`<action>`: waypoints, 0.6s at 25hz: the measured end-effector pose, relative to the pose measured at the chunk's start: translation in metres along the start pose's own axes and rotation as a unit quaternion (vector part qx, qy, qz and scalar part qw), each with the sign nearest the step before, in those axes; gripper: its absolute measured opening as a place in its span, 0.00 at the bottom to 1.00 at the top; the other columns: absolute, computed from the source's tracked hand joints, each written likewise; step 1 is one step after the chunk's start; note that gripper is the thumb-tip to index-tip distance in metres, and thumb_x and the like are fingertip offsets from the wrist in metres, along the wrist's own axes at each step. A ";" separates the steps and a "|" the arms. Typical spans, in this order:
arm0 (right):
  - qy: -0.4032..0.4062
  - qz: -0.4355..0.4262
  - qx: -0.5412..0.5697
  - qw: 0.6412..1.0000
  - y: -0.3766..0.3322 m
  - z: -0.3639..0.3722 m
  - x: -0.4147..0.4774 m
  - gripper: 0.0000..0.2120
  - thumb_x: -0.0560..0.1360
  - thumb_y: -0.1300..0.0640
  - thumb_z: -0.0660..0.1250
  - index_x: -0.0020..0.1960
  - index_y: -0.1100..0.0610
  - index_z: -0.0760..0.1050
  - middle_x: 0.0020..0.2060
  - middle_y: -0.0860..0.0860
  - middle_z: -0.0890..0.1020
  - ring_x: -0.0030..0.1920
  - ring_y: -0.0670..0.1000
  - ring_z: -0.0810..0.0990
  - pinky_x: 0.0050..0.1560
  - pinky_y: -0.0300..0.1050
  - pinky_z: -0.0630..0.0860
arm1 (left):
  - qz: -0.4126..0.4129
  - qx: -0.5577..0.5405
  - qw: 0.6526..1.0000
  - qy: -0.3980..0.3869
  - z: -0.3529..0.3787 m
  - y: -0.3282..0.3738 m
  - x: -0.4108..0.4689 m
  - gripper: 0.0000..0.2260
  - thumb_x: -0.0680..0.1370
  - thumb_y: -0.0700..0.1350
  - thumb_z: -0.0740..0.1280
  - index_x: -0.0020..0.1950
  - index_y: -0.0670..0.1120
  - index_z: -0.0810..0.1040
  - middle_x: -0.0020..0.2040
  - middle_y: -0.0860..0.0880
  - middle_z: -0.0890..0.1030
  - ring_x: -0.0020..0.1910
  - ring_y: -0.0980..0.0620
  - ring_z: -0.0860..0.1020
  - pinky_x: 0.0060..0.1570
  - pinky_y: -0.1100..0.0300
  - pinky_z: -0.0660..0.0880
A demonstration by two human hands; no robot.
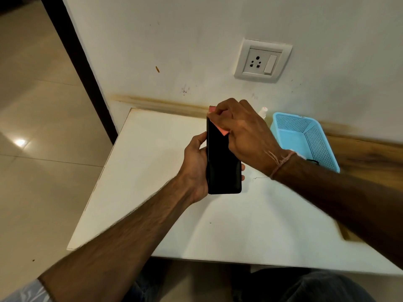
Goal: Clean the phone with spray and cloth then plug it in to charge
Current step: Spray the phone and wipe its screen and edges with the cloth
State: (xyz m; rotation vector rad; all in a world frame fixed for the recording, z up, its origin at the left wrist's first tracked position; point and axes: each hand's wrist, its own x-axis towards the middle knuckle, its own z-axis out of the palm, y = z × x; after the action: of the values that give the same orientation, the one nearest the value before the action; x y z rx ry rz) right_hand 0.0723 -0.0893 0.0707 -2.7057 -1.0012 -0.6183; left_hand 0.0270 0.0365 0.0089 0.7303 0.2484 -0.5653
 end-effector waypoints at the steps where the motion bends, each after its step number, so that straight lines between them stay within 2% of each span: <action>1: -0.001 -0.002 0.013 1.000 -0.002 0.001 -0.003 0.14 0.78 0.60 0.61 0.61 0.58 0.79 0.55 0.56 0.79 0.49 0.59 0.75 0.42 0.51 0.76 | 0.000 0.000 1.000 0.006 0.000 0.001 -0.001 0.28 0.80 0.62 0.56 0.53 0.42 0.86 0.55 0.35 0.82 0.55 0.34 0.79 0.66 0.29 0.70; 3: -0.006 -0.015 0.025 1.000 -0.006 0.003 -0.014 0.16 0.77 0.62 0.60 0.61 0.59 0.79 0.57 0.56 0.79 0.50 0.60 0.75 0.44 0.53 0.77 | 0.003 -0.001 1.000 0.021 0.000 0.003 -0.003 0.27 0.80 0.61 0.56 0.48 0.44 0.87 0.51 0.38 0.84 0.50 0.36 0.82 0.60 0.33 0.76; 5: -0.013 -0.028 0.034 0.999 -0.011 0.004 -0.025 0.18 0.76 0.62 0.58 0.62 0.59 0.79 0.58 0.55 0.80 0.50 0.60 0.76 0.44 0.54 0.77 | 0.002 0.011 0.999 0.039 0.000 0.004 -0.002 0.25 0.80 0.61 0.58 0.46 0.45 0.87 0.46 0.42 0.86 0.43 0.42 0.84 0.48 0.45 0.82; 6: -0.018 -0.037 0.037 0.998 -0.013 0.004 -0.031 0.19 0.77 0.61 0.56 0.63 0.60 0.78 0.58 0.56 0.80 0.49 0.60 0.75 0.43 0.55 0.77 | 0.001 0.021 0.999 0.046 -0.001 0.005 -0.002 0.24 0.80 0.61 0.58 0.45 0.45 0.87 0.44 0.44 0.86 0.42 0.43 0.84 0.47 0.49 0.81; 9: -0.040 -0.063 0.032 0.997 -0.021 0.006 -0.051 0.20 0.77 0.60 0.53 0.63 0.61 0.77 0.58 0.57 0.79 0.48 0.59 0.75 0.44 0.55 0.77 | -0.010 0.033 0.998 0.045 -0.004 0.006 -0.003 0.25 0.79 0.63 0.57 0.50 0.46 0.86 0.48 0.45 0.85 0.45 0.44 0.84 0.53 0.48 0.78; 13: -0.053 -0.079 0.027 0.995 -0.029 0.009 -0.079 0.20 0.74 0.67 0.62 0.64 0.60 0.77 0.61 0.56 0.79 0.48 0.58 0.76 0.43 0.54 0.78 | -0.017 0.036 0.999 0.036 -0.003 0.006 -0.003 0.28 0.79 0.64 0.55 0.56 0.45 0.84 0.48 0.44 0.84 0.44 0.46 0.82 0.47 0.53 0.78; 15: -0.047 -0.088 0.030 0.995 -0.034 0.011 -0.090 0.21 0.71 0.67 0.64 0.63 0.60 0.77 0.59 0.57 0.80 0.48 0.59 0.79 0.43 0.54 0.80 | -0.022 0.023 0.999 0.025 -0.002 0.006 -0.005 0.31 0.79 0.65 0.55 0.65 0.43 0.80 0.55 0.41 0.82 0.50 0.43 0.80 0.51 0.51 0.77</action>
State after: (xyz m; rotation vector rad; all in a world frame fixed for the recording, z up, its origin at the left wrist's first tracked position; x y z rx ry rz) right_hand -0.0080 -0.1124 0.0216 -2.6345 -1.2717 -0.4864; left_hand 0.0267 0.0435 0.0131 0.7855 0.3002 -0.5962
